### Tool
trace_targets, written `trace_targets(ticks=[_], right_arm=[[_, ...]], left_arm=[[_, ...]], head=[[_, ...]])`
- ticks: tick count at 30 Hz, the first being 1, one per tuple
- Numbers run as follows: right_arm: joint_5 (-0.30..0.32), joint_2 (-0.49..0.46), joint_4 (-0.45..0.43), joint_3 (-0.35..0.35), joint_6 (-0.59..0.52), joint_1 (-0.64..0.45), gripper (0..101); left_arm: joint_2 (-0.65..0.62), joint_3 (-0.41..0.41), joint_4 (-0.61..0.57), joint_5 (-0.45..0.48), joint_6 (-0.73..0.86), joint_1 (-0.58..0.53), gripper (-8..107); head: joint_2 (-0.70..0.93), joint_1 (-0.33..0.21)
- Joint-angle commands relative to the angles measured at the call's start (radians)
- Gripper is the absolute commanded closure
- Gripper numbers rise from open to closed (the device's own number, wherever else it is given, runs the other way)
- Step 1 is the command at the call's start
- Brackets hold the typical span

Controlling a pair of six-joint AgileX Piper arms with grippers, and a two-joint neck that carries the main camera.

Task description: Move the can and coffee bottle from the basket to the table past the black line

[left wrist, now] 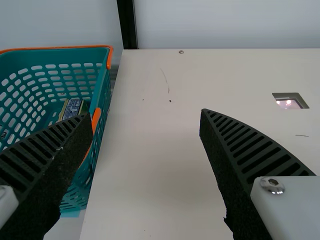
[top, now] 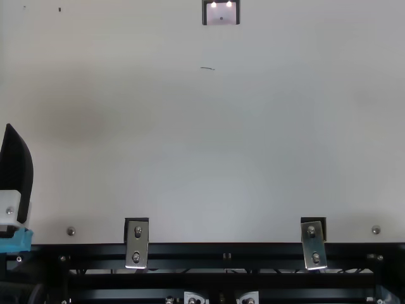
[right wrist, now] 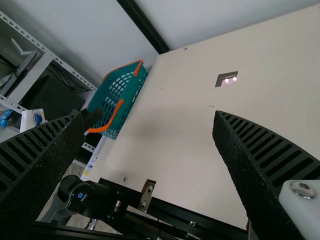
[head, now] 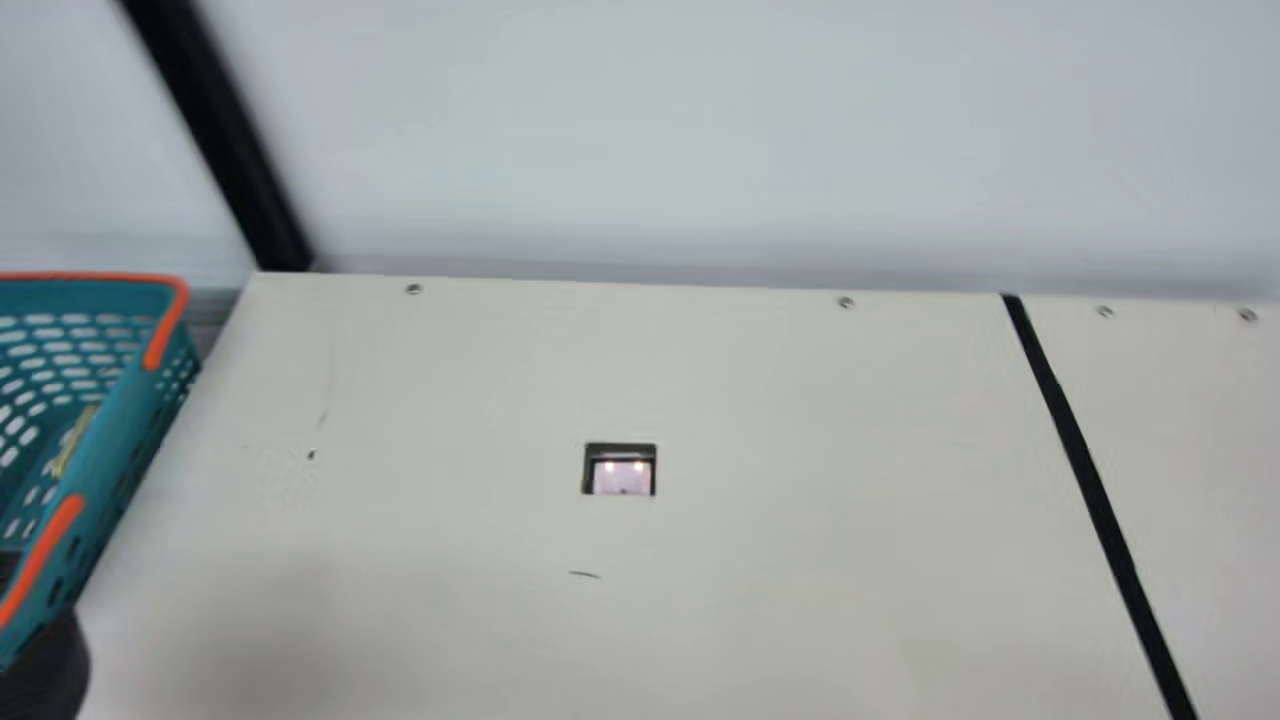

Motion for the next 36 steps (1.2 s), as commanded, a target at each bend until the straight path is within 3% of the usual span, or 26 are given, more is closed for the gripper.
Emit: trace_targets(ticks=[1, 8, 20, 36], right_arm=[[0.000, 0.000, 0.000, 0.000, 0.000, 0.000, 0], [0.000, 0.000, 0.000, 0.000, 0.000, 0.000, 0], [0.000, 0.000, 0.000, 0.000, 0.000, 0.000, 0], [0.000, 0.000, 0.000, 0.000, 0.000, 0.000, 0]], left_arm=[[0.000, 0.000, 0.000, 0.000, 0.000, 0.000, 9], [0.000, 0.000, 0.000, 0.000, 0.000, 0.000, 9], [0.000, 0.000, 0.000, 0.000, 0.000, 0.000, 9], [0.000, 0.000, 0.000, 0.000, 0.000, 0.000, 9]], head=[[0.062, -0.035], [0.306, -0.095], [0.670, -0.113], [0.670, -0.113]])
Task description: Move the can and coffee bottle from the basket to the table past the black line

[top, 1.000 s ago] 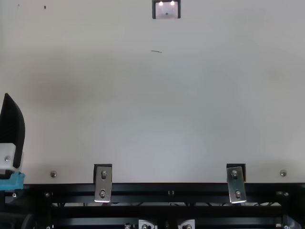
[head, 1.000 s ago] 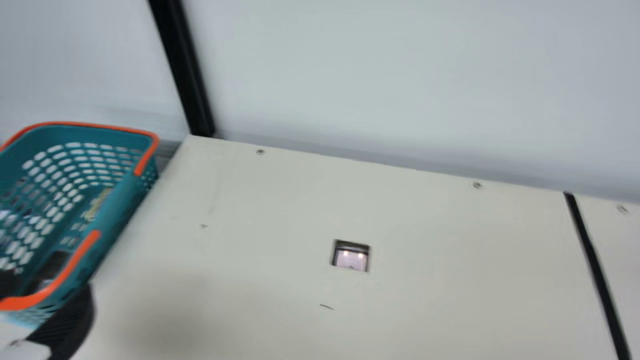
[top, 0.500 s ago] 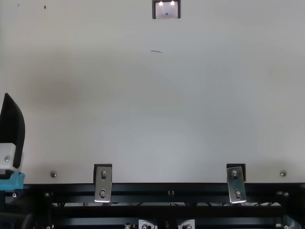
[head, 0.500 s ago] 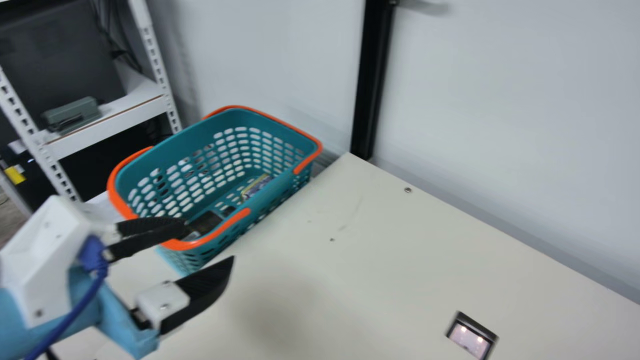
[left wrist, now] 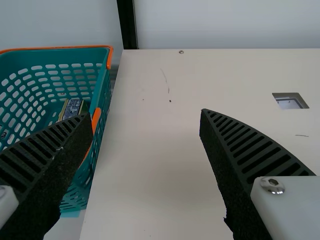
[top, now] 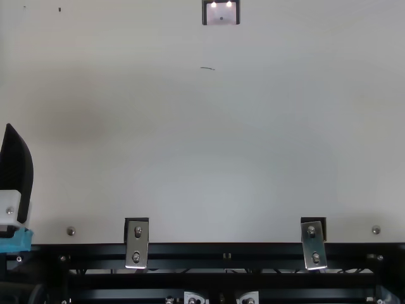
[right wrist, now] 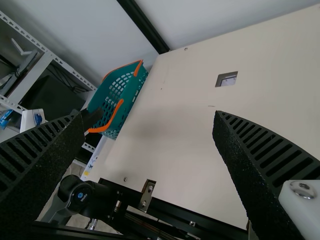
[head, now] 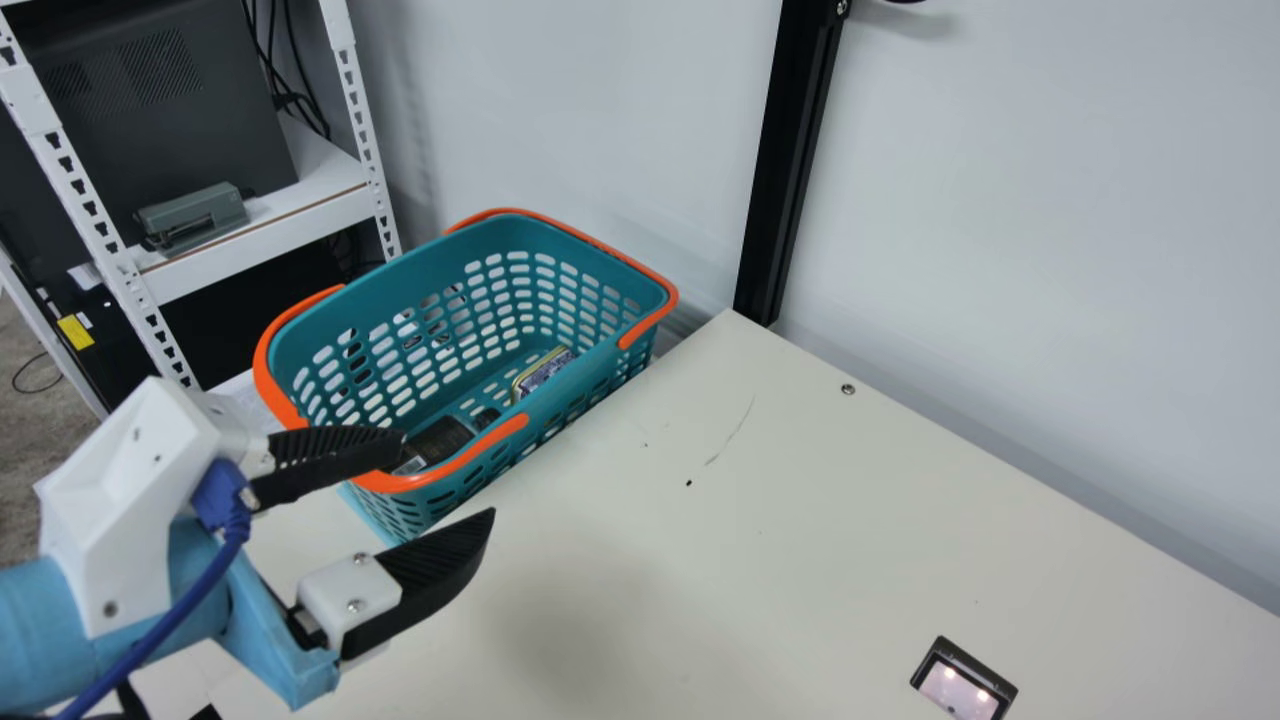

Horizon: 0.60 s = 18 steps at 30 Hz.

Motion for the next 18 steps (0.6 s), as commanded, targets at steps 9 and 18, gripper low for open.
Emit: trace_targets(ticks=[9, 18], right_arm=[[0.000, 0.000, 0.000, 0.000, 0.000, 0.000, 0], [0.000, 0.000, 0.000, 0.000, 0.000, 0.000, 0]], left_arm=[[0.010, -0.012, -0.001, -0.012, -0.004, 0.011, 9], [0.178, -0.147, 0.051, -0.110, -0.087, 0.065, 9]], head=[[0.025, -0.031], [0.025, -0.031]])
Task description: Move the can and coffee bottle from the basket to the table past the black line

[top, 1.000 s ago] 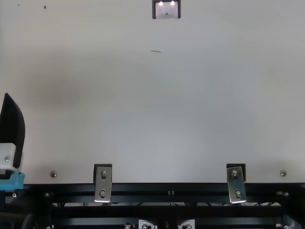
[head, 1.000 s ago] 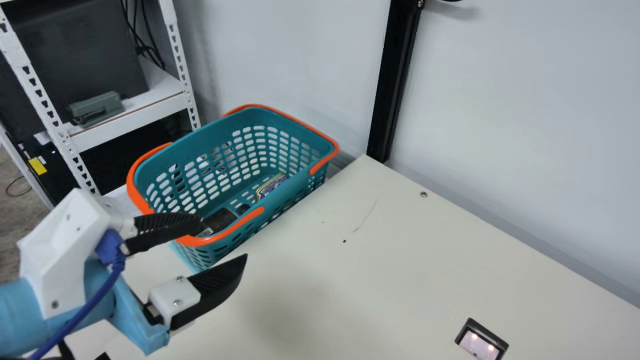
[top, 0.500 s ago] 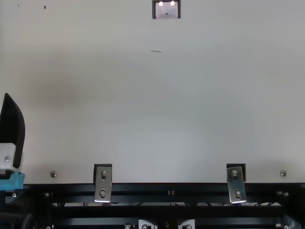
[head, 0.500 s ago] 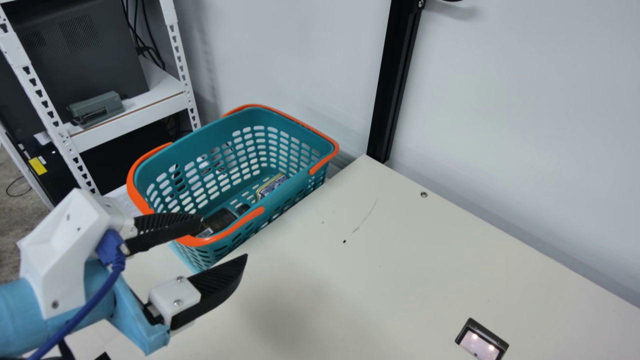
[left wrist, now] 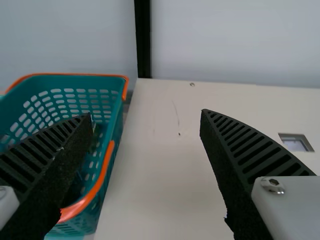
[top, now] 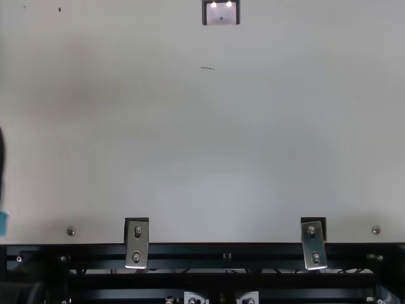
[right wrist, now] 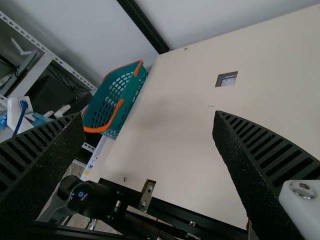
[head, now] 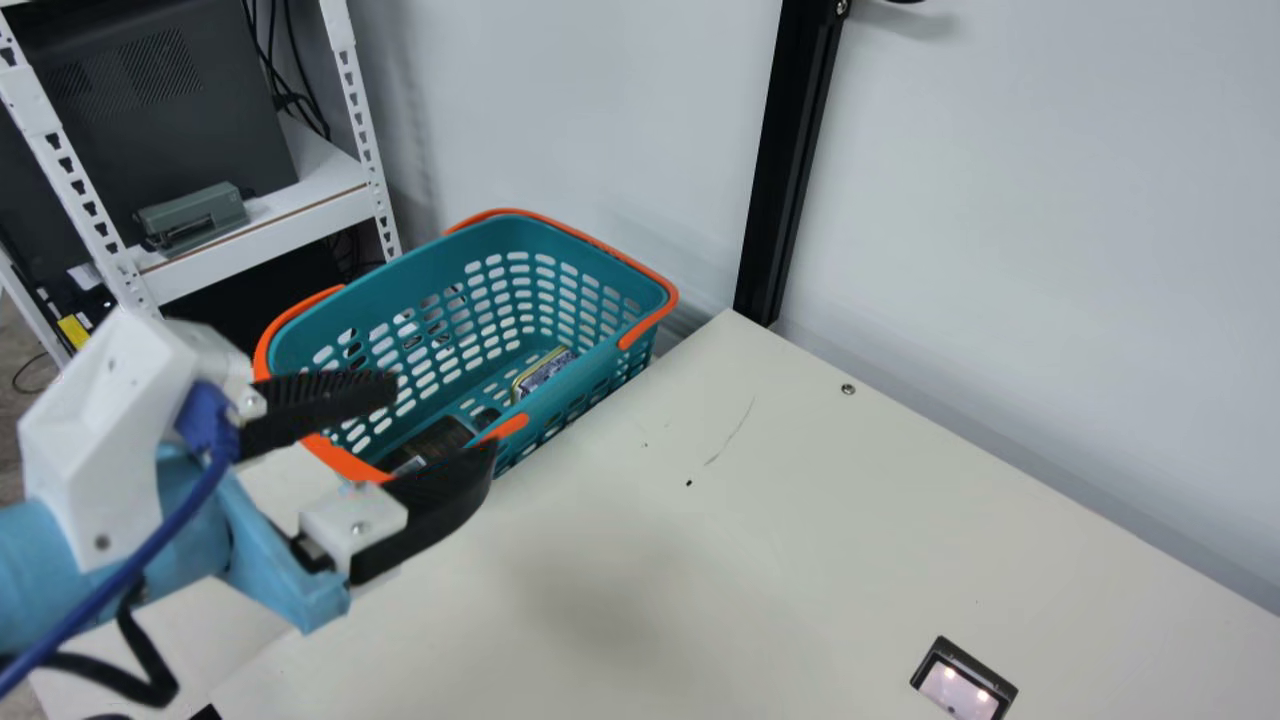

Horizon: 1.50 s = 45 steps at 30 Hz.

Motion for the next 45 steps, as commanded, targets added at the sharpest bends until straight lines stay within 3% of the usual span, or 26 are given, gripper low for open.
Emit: trace_targets(ticks=[1, 10, 19, 31, 45], right_arm=[[0.000, 0.000, 0.000, 0.000, 0.000, 0.000, 0], [0.000, 0.000, 0.000, 0.000, 0.000, 0.000, 0], [0.000, 0.000, 0.000, 0.000, 0.000, 0.000, 0], [0.000, 0.000, 0.000, 0.000, 0.000, 0.000, 0], [0.000, 0.000, 0.000, 0.000, 0.000, 0.000, 0]], left_arm=[[0.073, -0.052, 0.022, -0.027, -0.026, 0.015, 9], [0.344, -0.245, 0.069, -0.118, -0.071, 0.152, 9], [0.663, -0.439, -0.088, -0.165, 0.124, 0.335, 9], [1.058, -0.736, -0.393, 0.010, 0.610, 0.545, 9], [1.391, -0.930, -0.474, 0.165, 0.934, 0.627, 9]], head=[[0.020, -0.031], [0.020, -0.031], [0.020, -0.031], [0.020, -0.031], [0.020, -0.031]])
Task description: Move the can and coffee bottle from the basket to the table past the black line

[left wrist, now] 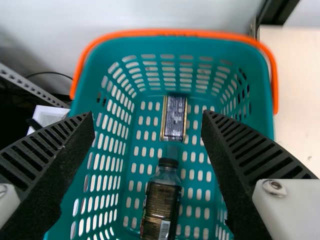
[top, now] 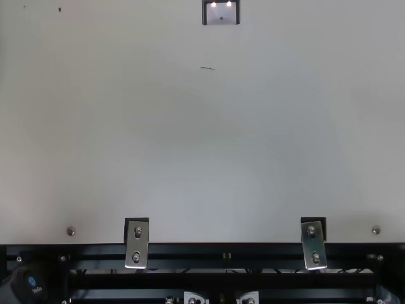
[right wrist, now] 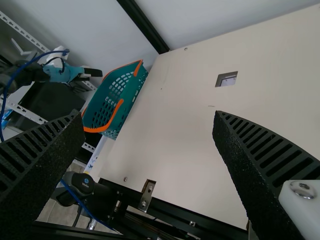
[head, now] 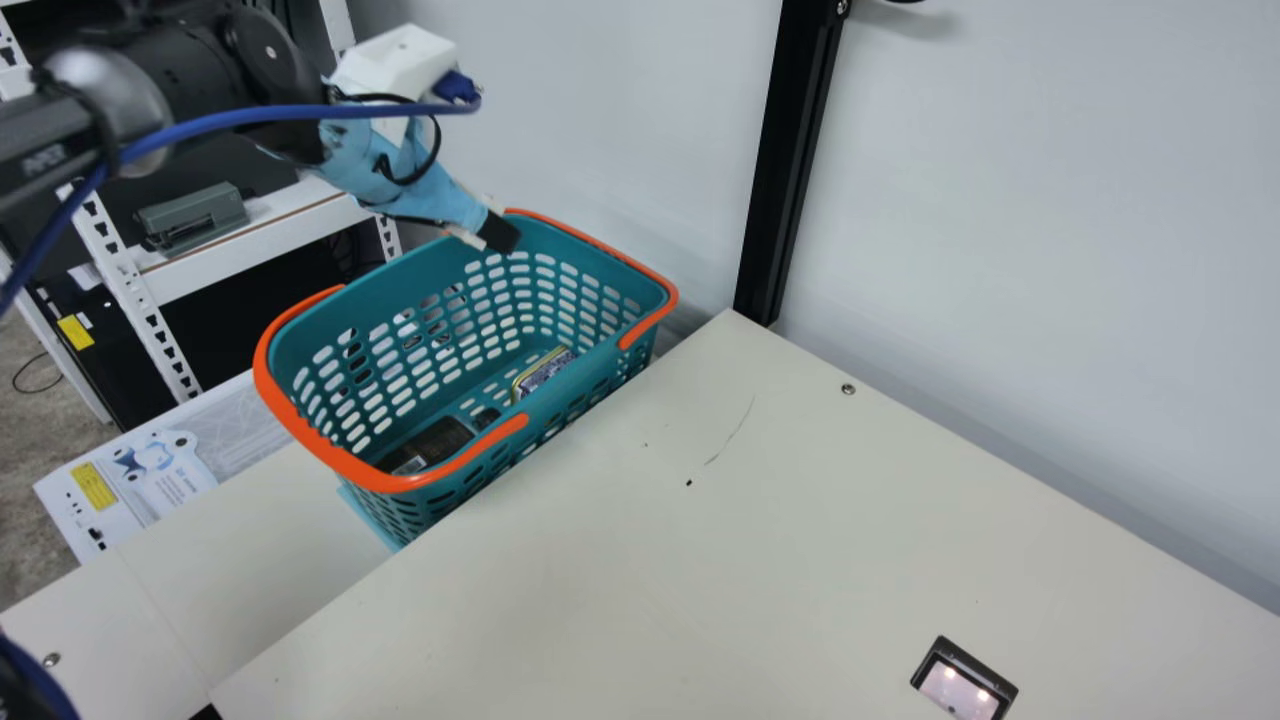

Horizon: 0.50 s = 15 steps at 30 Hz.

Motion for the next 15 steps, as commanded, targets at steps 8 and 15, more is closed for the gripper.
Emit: trace_targets(ticks=[8, 15], right_arm=[[0.000, 0.000, 0.000, 0.000, 0.000, 0.000, 0], [0.000, 0.000, 0.000, 0.000, 0.000, 0.000, 0]], left_arm=[[0.182, -0.096, 0.019, 0.063, 0.059, -0.013, 9], [0.306, -0.178, 0.067, 0.094, 0.028, -0.038, 9]], head=[[0.025, -0.026], [0.025, -0.026]])
